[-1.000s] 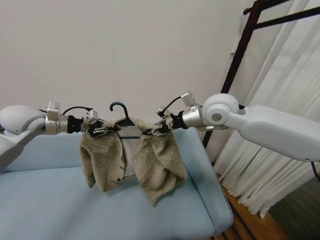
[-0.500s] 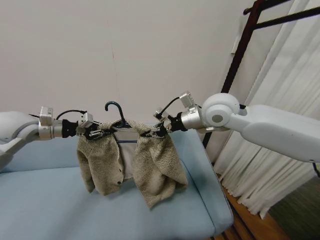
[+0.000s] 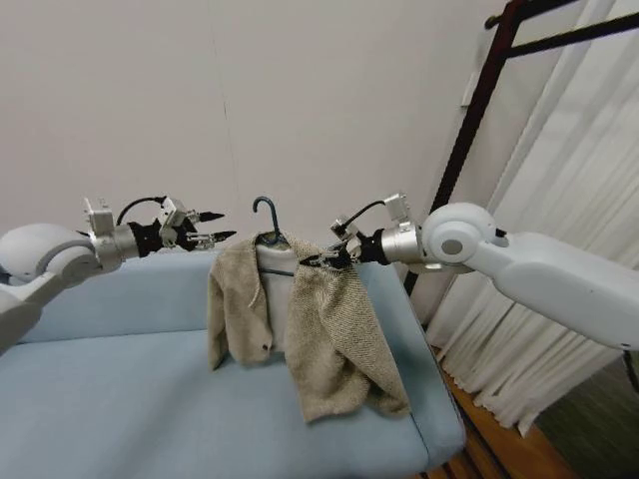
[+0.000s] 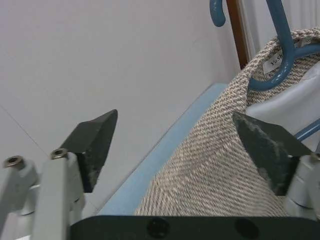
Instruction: Pick up the clothes from the sofa and hang them on the clothes hanger.
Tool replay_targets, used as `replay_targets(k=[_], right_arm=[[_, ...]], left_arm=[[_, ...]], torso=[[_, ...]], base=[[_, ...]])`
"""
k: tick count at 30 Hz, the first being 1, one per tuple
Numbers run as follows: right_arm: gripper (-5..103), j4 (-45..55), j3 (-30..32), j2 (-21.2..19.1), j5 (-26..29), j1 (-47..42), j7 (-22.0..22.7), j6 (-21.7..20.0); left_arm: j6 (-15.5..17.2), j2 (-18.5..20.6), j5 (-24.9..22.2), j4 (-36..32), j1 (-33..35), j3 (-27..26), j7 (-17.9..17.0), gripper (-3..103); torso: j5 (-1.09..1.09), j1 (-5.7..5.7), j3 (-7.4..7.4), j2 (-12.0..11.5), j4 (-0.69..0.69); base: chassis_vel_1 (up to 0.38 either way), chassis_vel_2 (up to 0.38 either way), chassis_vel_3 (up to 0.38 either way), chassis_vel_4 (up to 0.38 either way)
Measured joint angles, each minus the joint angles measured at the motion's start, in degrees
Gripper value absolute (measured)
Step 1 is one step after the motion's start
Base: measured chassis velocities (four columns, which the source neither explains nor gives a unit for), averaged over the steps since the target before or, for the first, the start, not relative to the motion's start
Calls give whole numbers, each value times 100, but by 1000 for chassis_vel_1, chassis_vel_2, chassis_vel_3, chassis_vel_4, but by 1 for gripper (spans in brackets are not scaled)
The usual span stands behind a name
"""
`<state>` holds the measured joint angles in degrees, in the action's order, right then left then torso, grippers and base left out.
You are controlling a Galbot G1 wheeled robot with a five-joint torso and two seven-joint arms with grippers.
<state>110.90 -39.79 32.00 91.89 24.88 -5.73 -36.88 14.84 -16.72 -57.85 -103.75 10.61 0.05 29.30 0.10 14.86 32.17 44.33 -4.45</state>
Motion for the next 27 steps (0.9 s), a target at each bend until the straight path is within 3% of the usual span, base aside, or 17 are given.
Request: replay_targets(k=[1, 4, 6, 9, 10, 11, 12, 16, 21, 27], right_arm=[[10, 0, 0, 0, 0, 0, 0, 0], [10, 87, 346, -34, 92, -222, 573, 229], [10, 112, 448, -24, 144, -259, 714, 257], [10, 281, 945, 85, 513, -371, 1591, 297], [10, 281, 945, 85, 513, -371, 1591, 297], [10, 383, 1217, 188, 815, -408, 2229, 274], [10, 438, 1403, 272, 1047, -434, 2662, 223], [10, 509, 1899, 520, 1578, -470, 3519, 76], [10, 517, 2164, 592, 1729, -425, 3576, -53], [10, 529, 2222, 586, 1705, -421, 3461, -112]], left_arm=[[0, 0, 0, 0, 0, 0, 0, 77], [65, -170, -28, -107, 286, -271, -310, 92], [85, -221, -34, -154, 357, -335, -405, 97], [107, -393, -52, -440, 701, -489, -1088, 100], [107, -393, -52, -440, 701, -489, -1088, 100], [103, -495, -53, -636, 895, -509, -1691, 100], [91, -561, -52, -765, 1012, -509, -2033, 100], [41, -774, 15, -981, 1202, -444, -2674, 100], [18, -1033, 87, -939, 1147, -312, -3055, 100], [19, -1238, 96, -871, 947, -117, -3222, 100]], torso=[[0, 0, 0, 0, 0], [-1, 0, 0, 0, -1], [-3, 0, 0, 0, -2], [0, 0, -1, 0, -1], [0, 0, -1, 0, -1], [-2, 0, -1, 0, -1], [-2, 0, 0, 0, -1], [-2, 0, -1, 0, 0], [-2, 0, 0, 0, -1], [-1, 0, 0, 0, -1]], base=[[0, 0, 0, 0], [0, 0, 0, 0], [0, 0, 0, 0], [0, 0, 0, 0], [0, 0, 0, 0], [0, 0, 0, 0], [0, 0, 0, 0], [0, 0, 0, 0], [0, 0, 0, 0], [0, 0, 0, 0]])
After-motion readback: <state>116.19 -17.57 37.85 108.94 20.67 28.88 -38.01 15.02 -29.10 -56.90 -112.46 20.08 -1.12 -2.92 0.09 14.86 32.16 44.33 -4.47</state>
